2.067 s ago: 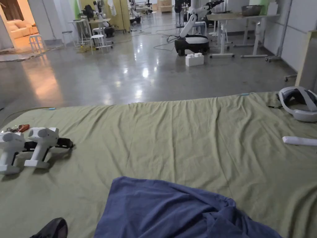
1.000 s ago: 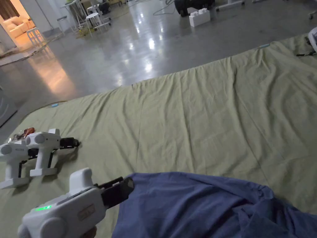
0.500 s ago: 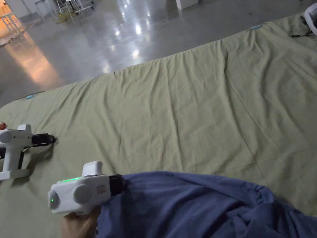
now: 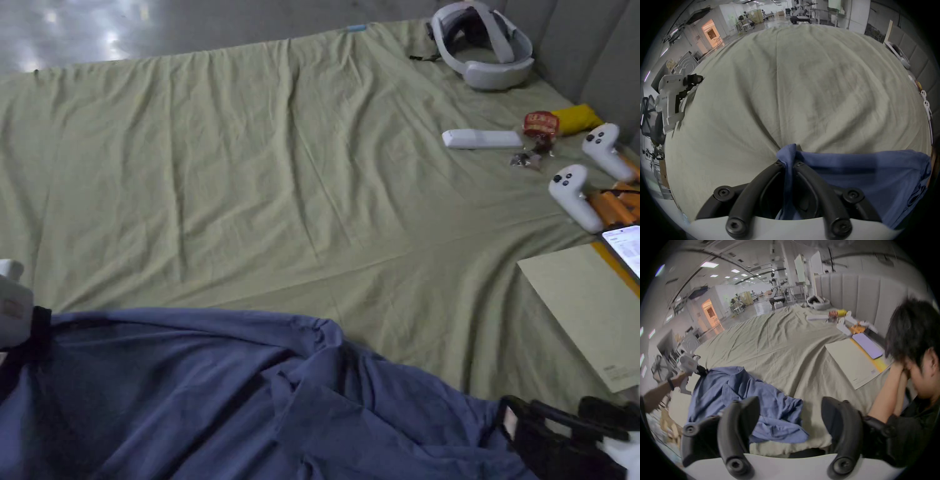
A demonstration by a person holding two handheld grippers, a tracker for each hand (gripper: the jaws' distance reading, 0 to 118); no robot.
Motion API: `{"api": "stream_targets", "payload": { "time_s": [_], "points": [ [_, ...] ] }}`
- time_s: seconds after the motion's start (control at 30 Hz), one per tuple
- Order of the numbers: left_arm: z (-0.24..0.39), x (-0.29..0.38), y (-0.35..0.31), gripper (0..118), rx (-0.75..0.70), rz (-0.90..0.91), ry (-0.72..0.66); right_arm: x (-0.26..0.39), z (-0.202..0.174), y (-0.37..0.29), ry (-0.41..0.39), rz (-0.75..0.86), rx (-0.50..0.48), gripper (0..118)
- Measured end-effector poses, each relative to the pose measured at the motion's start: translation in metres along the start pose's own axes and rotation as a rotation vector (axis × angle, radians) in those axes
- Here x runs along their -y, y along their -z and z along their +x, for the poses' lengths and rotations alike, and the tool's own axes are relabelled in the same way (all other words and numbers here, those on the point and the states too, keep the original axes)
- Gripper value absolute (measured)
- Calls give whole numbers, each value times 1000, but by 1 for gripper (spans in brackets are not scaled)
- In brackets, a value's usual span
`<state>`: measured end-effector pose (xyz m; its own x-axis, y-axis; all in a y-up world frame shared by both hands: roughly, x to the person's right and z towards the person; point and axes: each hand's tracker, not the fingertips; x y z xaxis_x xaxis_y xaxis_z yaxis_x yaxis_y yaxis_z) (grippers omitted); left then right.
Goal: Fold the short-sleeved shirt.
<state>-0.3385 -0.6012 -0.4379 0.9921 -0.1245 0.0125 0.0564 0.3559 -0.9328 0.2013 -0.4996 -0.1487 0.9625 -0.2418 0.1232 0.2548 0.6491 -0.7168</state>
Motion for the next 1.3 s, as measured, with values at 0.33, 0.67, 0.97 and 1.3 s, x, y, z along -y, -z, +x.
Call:
{"api": "stream_targets", "payload": {
  "time_s": [0.33, 0.67, 0.97, 1.3],
  "points": [
    [-1, 3, 0, 10, 12, 7, -9, -2, 7, 87, -97, -226, 60, 90],
    [-5, 5, 3, 10, 9, 36, -7, 18, 4, 113, -141, -253, 82, 22],
    [-37, 50, -104, 7, 152, 388, -47, -12, 12, 50, 4, -18, -68, 10],
    [-120, 163, -359, 7, 274, 863, -240, -103, -46, -76, -173, 358, -149, 9]
  ]
}}
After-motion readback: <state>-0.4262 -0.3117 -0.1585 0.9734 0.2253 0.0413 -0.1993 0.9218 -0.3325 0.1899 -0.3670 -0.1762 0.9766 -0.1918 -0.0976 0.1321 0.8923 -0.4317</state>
